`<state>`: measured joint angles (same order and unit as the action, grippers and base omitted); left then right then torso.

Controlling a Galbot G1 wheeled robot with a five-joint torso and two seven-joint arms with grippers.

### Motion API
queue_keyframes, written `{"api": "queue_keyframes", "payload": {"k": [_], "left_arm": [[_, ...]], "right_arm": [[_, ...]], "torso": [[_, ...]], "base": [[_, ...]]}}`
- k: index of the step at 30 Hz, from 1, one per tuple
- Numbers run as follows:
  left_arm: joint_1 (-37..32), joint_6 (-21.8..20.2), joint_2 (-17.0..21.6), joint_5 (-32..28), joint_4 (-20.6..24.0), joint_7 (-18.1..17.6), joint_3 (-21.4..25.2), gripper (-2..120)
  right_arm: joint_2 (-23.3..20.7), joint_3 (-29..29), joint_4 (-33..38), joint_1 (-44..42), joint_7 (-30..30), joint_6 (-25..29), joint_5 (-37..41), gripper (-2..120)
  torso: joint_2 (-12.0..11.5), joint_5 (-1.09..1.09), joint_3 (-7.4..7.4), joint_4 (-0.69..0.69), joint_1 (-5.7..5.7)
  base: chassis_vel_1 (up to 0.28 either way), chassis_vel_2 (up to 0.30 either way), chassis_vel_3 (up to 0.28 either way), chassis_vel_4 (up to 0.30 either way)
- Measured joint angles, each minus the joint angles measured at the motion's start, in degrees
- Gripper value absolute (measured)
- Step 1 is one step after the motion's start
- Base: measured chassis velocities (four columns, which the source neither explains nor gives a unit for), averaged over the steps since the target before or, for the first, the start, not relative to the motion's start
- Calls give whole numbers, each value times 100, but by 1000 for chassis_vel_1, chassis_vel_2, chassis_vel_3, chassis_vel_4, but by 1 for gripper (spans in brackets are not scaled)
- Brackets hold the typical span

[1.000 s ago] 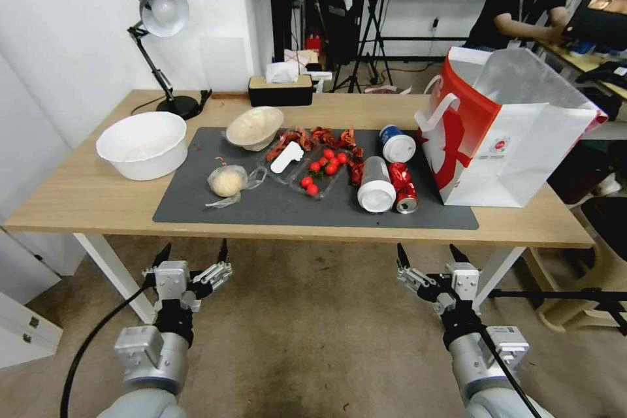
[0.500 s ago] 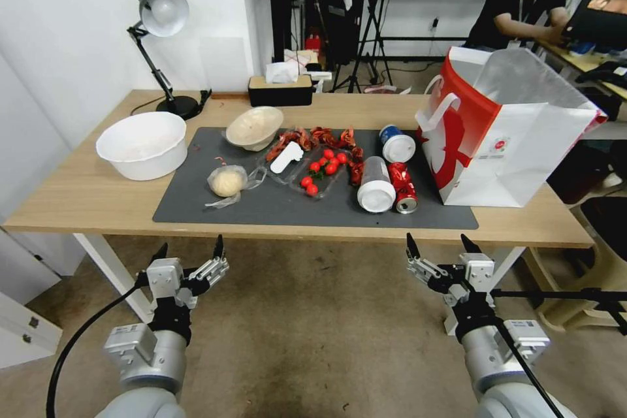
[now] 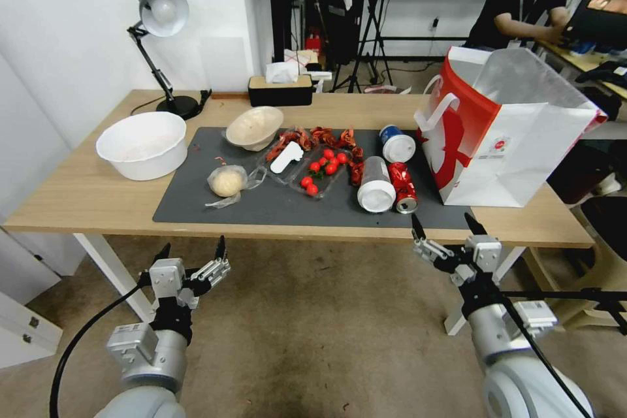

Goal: Pick up the trash from the table and place it into the takeout bag.

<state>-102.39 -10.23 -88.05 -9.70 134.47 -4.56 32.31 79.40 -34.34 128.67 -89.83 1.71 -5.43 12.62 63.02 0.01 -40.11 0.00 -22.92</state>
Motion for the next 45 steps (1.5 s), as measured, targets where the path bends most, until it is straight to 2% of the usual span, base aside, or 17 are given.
{"api": "queue_keyframes", "payload": {"k": [4,6,18,22,27,31,45], "left_arm": [[10,-10,-1,1,-21,14,-3,100],[29,-42,-3,5,-48,26,10,100],[106,-68,43,-2,-155,32,-24,100],[119,-73,44,-5,-194,34,-35,100],[122,-76,42,-9,-210,34,-34,100],[154,-96,56,-23,-242,33,-25,100],[145,-100,54,-22,-236,19,-34,100]], "right_arm": [[-164,24,-175,261,-44,60,76,100],[-420,88,-508,712,-143,147,211,100],[-799,199,-1150,1233,-305,196,437,100],[-910,349,-1525,1513,-463,-52,441,100],[-936,435,-1702,1638,-486,-250,449,100],[-944,525,-1823,1754,-474,-630,472,100],[-932,602,-1792,1779,-295,-800,465,100]], "torso": [[0,-1,0,0,0],[0,-1,0,0,0],[0,0,0,0,0],[0,0,0,0,0],[0,-1,0,0,0],[0,-1,0,0,0],[0,-1,1,0,0]], "base": [[0,0,0,0],[0,0,0,0],[0,0,0,0],[0,0,0,0],[0,0,0,0],[0,0,0,0],[0,0,0,0]]}}
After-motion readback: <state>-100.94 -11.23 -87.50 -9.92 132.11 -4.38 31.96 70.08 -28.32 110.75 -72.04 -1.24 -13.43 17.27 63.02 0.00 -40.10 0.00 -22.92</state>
